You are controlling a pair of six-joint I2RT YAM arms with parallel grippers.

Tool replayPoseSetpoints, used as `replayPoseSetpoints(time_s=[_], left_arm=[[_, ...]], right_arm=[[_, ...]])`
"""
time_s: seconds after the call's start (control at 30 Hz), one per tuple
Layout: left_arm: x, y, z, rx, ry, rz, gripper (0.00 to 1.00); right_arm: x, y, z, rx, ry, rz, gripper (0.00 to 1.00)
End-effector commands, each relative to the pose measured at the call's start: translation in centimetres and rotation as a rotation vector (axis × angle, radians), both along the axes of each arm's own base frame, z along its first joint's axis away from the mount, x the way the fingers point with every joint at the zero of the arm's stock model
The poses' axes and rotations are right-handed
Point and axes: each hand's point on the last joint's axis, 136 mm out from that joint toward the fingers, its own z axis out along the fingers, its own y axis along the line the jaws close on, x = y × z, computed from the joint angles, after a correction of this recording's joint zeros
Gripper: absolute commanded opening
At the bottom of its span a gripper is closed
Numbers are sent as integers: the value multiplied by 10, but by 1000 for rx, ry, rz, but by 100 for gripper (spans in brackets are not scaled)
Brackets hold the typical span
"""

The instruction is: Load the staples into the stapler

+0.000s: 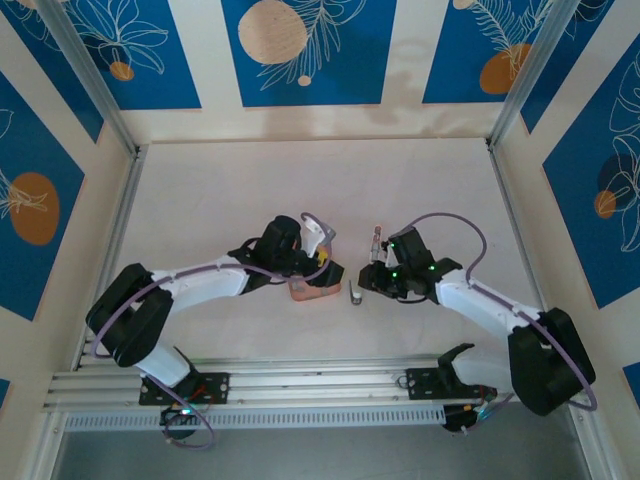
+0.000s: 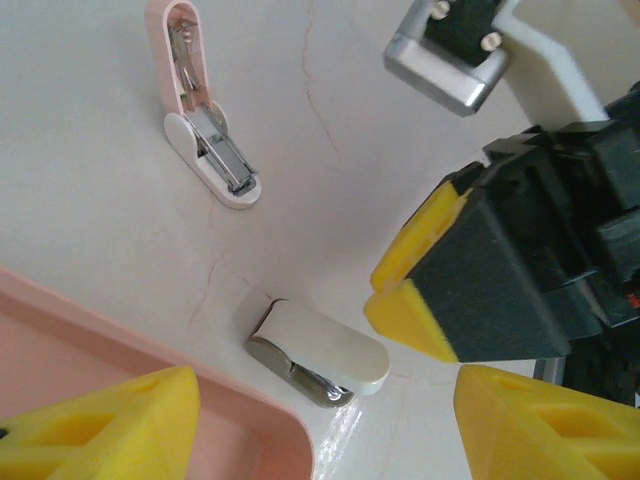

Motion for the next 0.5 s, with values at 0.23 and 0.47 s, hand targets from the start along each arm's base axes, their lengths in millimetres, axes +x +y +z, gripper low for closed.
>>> replayPoseSetpoints(time_s=[0.23,0.47], left_arm=[[4,-6,2,-83,7,9,68],[10,-10,6,-101,4,6,68]], right_arm=[[-42,-17,-53,-153,259,-10,22],[-14,-10,-3,-77,60,-20,38]])
